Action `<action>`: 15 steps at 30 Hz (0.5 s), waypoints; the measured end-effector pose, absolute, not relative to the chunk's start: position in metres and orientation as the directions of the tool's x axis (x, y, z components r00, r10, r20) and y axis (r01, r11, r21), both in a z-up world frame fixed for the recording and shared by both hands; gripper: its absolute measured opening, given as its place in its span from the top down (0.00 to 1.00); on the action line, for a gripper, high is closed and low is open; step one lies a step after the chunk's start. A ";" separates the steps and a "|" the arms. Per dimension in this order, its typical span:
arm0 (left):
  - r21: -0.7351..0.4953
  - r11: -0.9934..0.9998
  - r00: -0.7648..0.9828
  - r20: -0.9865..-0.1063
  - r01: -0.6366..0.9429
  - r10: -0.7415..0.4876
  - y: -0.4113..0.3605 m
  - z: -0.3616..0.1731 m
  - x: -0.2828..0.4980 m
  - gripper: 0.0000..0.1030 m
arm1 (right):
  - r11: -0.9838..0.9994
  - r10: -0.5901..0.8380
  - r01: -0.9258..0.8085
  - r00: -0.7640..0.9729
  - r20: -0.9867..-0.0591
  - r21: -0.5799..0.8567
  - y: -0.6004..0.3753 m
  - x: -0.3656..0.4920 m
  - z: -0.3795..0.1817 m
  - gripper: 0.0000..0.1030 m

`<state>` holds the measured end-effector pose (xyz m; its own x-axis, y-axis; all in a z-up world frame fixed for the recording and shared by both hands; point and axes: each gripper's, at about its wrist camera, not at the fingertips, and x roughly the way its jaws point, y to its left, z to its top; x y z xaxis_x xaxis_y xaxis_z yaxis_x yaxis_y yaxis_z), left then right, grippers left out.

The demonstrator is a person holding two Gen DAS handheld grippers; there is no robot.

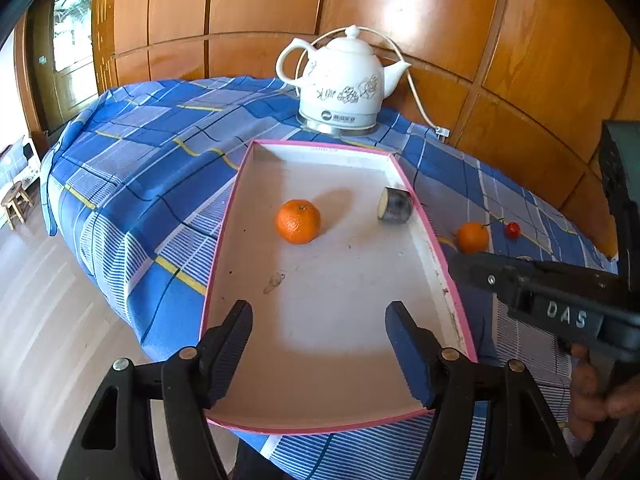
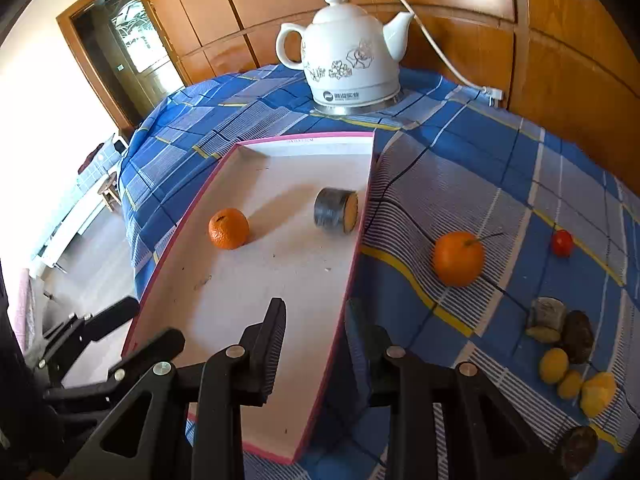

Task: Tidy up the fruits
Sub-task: 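Withdraw both tools from the tray back toward the remaining items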

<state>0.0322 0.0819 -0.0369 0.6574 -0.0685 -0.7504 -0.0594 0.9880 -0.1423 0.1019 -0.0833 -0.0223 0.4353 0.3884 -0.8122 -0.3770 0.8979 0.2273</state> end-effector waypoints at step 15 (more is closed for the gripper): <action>-0.118 0.993 0.670 -0.738 -0.009 -0.082 0.063 -0.030 0.024 0.31 | 0.911 0.332 -0.390 0.506 -0.796 0.132 -0.092 0.068 -0.007 0.70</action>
<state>0.0237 0.0632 -0.0301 0.6697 -0.0815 -0.7381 -0.0090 0.9930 -0.1179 0.0678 -0.0922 -0.0074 0.5055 0.3321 -0.7963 -0.3904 0.9111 0.1321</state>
